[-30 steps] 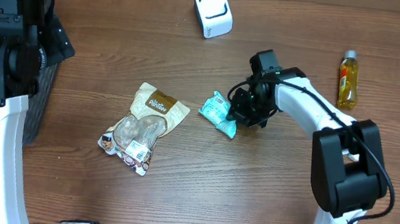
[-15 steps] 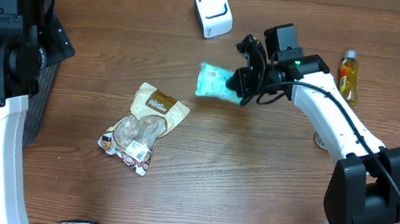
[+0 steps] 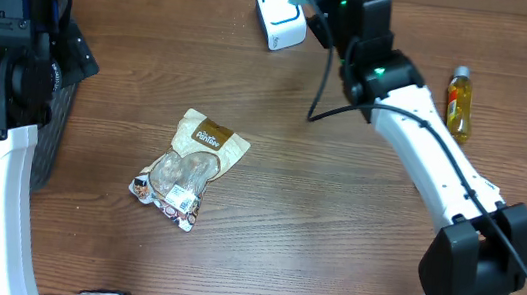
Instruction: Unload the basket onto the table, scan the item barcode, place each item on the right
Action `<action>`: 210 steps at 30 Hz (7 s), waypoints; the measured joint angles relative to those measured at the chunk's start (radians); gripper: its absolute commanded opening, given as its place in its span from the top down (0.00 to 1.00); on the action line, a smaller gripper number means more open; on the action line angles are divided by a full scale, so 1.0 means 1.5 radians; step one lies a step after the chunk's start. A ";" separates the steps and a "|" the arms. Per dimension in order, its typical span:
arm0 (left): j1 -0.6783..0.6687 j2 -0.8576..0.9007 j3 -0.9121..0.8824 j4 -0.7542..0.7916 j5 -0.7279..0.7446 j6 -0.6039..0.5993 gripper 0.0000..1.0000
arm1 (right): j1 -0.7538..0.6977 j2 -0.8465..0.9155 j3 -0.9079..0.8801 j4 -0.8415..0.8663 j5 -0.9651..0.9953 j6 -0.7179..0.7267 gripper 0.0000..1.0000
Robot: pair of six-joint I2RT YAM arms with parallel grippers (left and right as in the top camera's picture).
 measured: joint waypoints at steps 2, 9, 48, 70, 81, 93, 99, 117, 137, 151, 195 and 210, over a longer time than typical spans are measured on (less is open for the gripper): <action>0.000 0.000 0.000 0.000 0.000 0.000 0.01 | 0.017 0.011 0.001 0.067 0.044 -0.054 0.96; 0.000 0.000 0.000 0.000 0.000 0.000 0.01 | 0.050 0.129 0.004 0.302 0.170 -0.200 0.96; 0.000 0.001 0.000 0.000 0.000 0.000 0.00 | 0.062 0.368 0.002 0.585 0.237 -0.481 0.96; 0.000 0.001 0.000 -0.001 0.001 0.000 0.00 | -0.112 -0.016 -0.010 -0.604 0.029 0.357 0.96; 0.000 0.001 0.000 -0.001 0.002 0.000 0.00 | -0.230 0.001 -0.095 -0.626 -0.105 0.466 0.26; 0.000 0.001 0.000 -0.001 0.002 0.000 0.00 | -0.197 0.001 -0.112 -0.599 -0.316 0.492 0.76; 0.000 0.001 0.000 -0.001 0.002 0.000 0.00 | -0.157 0.001 -0.172 -0.569 -0.350 0.525 0.76; 0.000 0.001 0.000 -0.001 0.002 0.000 0.00 | 0.031 0.001 -0.205 -0.461 -0.364 0.589 0.66; 0.000 0.001 0.000 -0.001 0.002 0.000 0.00 | 0.061 0.001 -0.205 -0.374 -0.257 0.635 0.60; 0.000 0.001 0.000 -0.001 0.002 0.000 0.00 | -0.018 0.001 -0.205 -0.361 -0.155 0.644 0.59; 0.000 0.001 0.000 -0.001 0.002 0.000 0.00 | -0.128 0.001 -0.205 -0.386 -0.349 0.634 0.19; 0.000 0.001 0.000 -0.001 0.002 0.000 0.00 | -0.053 0.001 -0.205 -0.394 -0.528 0.642 0.93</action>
